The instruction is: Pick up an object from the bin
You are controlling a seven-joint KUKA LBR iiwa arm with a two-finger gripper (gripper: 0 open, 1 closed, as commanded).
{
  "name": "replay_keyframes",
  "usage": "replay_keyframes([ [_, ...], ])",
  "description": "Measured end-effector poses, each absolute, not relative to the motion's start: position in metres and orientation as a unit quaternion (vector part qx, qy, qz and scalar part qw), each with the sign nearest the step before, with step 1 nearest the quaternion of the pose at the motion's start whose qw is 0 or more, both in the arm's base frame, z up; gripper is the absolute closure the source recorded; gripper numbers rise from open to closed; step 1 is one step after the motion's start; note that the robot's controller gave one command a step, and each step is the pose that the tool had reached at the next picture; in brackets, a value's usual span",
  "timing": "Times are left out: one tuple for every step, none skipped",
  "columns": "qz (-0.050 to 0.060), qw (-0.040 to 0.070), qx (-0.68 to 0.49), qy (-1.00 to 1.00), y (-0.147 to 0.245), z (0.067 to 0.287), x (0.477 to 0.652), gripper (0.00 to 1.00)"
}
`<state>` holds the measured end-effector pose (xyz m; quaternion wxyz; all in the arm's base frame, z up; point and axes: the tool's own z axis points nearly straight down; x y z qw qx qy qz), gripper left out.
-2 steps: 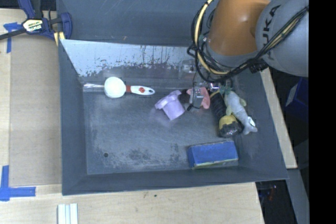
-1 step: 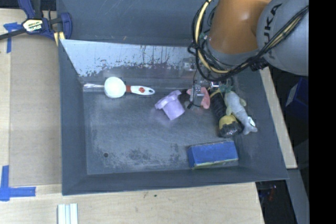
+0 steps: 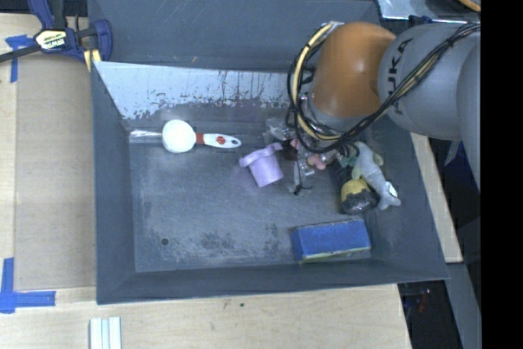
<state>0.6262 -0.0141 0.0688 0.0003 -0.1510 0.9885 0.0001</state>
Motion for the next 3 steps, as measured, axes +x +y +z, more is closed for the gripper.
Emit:
replay_keyframes([
  [0.000,0.004,-0.134,0.991,-0.009,0.126,0.623,0.00],
  [0.000,0.000,-0.169,0.986,-0.096,0.101,0.604,0.00],
  [0.001,0.008,-0.282,0.959,-0.010,0.071,0.627,0.00],
])
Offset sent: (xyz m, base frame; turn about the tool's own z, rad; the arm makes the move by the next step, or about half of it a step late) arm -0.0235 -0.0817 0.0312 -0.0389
